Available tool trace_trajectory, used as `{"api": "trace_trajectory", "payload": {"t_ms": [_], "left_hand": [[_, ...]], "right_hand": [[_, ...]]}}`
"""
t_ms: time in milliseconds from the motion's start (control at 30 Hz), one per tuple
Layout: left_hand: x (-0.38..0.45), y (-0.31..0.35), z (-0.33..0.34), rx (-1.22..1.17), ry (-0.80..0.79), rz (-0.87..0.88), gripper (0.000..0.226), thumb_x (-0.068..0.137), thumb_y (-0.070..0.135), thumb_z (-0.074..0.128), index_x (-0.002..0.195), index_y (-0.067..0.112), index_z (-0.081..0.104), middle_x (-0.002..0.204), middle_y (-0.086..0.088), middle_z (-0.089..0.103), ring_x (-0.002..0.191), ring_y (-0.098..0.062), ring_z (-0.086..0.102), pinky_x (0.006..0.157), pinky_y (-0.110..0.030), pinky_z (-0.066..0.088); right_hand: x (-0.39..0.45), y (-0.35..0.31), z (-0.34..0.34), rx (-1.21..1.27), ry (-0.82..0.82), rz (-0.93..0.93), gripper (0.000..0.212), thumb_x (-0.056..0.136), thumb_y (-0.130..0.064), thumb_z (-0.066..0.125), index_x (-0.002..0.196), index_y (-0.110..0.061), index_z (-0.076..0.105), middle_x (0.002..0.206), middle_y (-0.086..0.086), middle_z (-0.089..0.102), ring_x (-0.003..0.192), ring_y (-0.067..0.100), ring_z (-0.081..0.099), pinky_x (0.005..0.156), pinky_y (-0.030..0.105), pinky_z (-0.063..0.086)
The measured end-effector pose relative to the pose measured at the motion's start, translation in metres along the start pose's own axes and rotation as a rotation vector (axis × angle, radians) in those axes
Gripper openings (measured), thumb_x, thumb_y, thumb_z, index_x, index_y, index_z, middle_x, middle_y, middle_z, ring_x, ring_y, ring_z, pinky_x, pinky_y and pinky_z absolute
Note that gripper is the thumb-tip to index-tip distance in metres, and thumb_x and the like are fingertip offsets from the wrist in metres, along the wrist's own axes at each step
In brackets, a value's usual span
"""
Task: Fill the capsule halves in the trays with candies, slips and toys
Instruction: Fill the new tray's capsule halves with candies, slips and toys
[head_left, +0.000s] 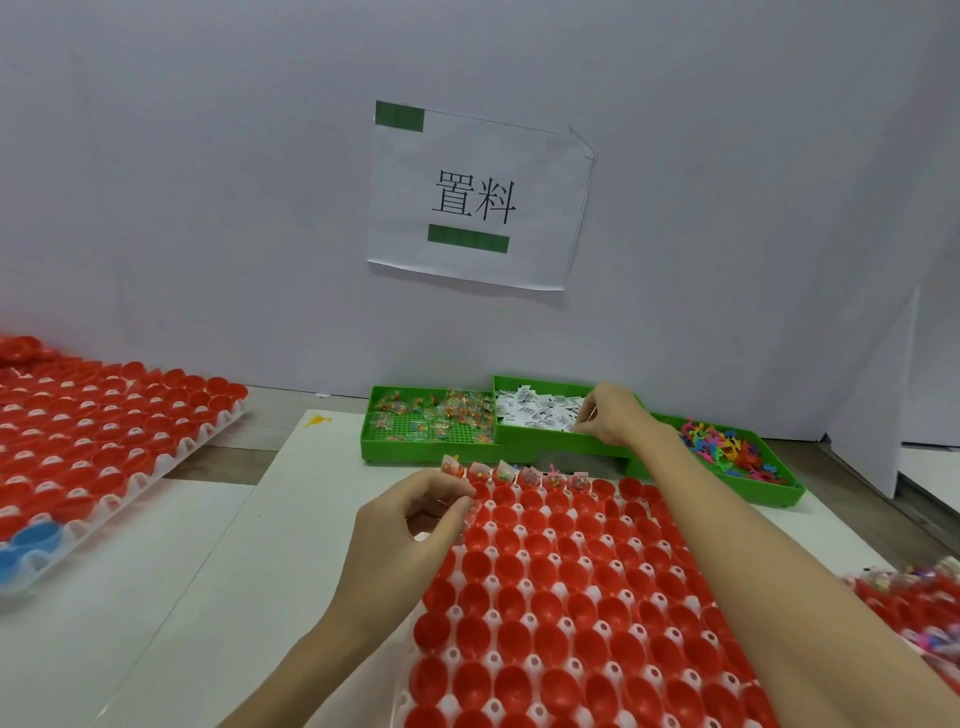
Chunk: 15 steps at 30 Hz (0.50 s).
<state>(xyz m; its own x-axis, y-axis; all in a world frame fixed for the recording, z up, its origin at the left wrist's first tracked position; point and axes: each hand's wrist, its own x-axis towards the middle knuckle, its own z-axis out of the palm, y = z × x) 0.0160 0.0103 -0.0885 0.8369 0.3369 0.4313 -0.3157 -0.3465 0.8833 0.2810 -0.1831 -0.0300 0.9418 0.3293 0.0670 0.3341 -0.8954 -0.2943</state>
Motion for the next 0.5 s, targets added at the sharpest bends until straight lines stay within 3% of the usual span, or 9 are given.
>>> {"api": "trace_trajectory", "payload": {"t_ms": [67, 200, 267, 400, 500], "left_hand": [[-0.001, 0.0, 0.001, -0.001, -0.004, -0.005, 0.017, 0.092, 0.008, 0.073, 0.092, 0.025, 0.077, 0.085, 0.006, 0.076, 0.079, -0.017, 0.073, 0.075, -0.025, 0.06], [-0.002, 0.002, 0.002, -0.005, -0.012, -0.011, 0.017, 0.092, 0.008, 0.074, 0.09, 0.025, 0.076, 0.084, 0.006, 0.075, 0.078, -0.016, 0.073, 0.075, -0.026, 0.06], [-0.002, 0.002, 0.002, 0.003, -0.016, -0.014, 0.017, 0.092, 0.008, 0.074, 0.091, 0.025, 0.076, 0.084, 0.007, 0.075, 0.078, -0.015, 0.073, 0.075, -0.026, 0.06], [-0.003, 0.003, 0.002, 0.01, -0.017, -0.025, 0.016, 0.092, 0.01, 0.075, 0.091, 0.026, 0.077, 0.084, 0.011, 0.076, 0.08, -0.013, 0.074, 0.076, -0.027, 0.061], [-0.001, 0.003, 0.001, 0.008, -0.005, -0.051, 0.014, 0.09, 0.013, 0.077, 0.091, 0.026, 0.079, 0.086, 0.012, 0.078, 0.082, -0.01, 0.075, 0.078, -0.028, 0.061]], "right_hand": [[0.002, 0.003, 0.001, 0.041, -0.013, 0.009, 0.018, 0.089, -0.021, 0.078, 0.094, -0.004, 0.077, 0.113, 0.012, 0.074, 0.092, 0.016, 0.061, 0.08, 0.027, 0.045], [0.008, 0.006, 0.0, 0.085, -0.067, 0.028, 0.018, 0.09, -0.019, 0.077, 0.099, -0.004, 0.079, 0.122, 0.012, 0.072, 0.113, 0.023, 0.064, 0.091, 0.03, 0.049], [0.01, 0.007, 0.001, 0.108, -0.083, 0.033, 0.015, 0.089, -0.018, 0.078, 0.097, -0.005, 0.079, 0.119, 0.01, 0.073, 0.114, 0.023, 0.065, 0.093, 0.032, 0.051], [0.007, 0.011, 0.0, 0.184, 0.063, -0.001, 0.008, 0.089, -0.016, 0.077, 0.082, -0.015, 0.074, 0.099, 0.006, 0.075, 0.088, 0.017, 0.066, 0.074, 0.025, 0.048], [-0.011, 0.009, -0.009, 0.334, 0.187, -0.05, 0.012, 0.086, -0.019, 0.081, 0.079, -0.018, 0.071, 0.085, -0.002, 0.073, 0.081, 0.014, 0.067, 0.063, 0.015, 0.045]]}}
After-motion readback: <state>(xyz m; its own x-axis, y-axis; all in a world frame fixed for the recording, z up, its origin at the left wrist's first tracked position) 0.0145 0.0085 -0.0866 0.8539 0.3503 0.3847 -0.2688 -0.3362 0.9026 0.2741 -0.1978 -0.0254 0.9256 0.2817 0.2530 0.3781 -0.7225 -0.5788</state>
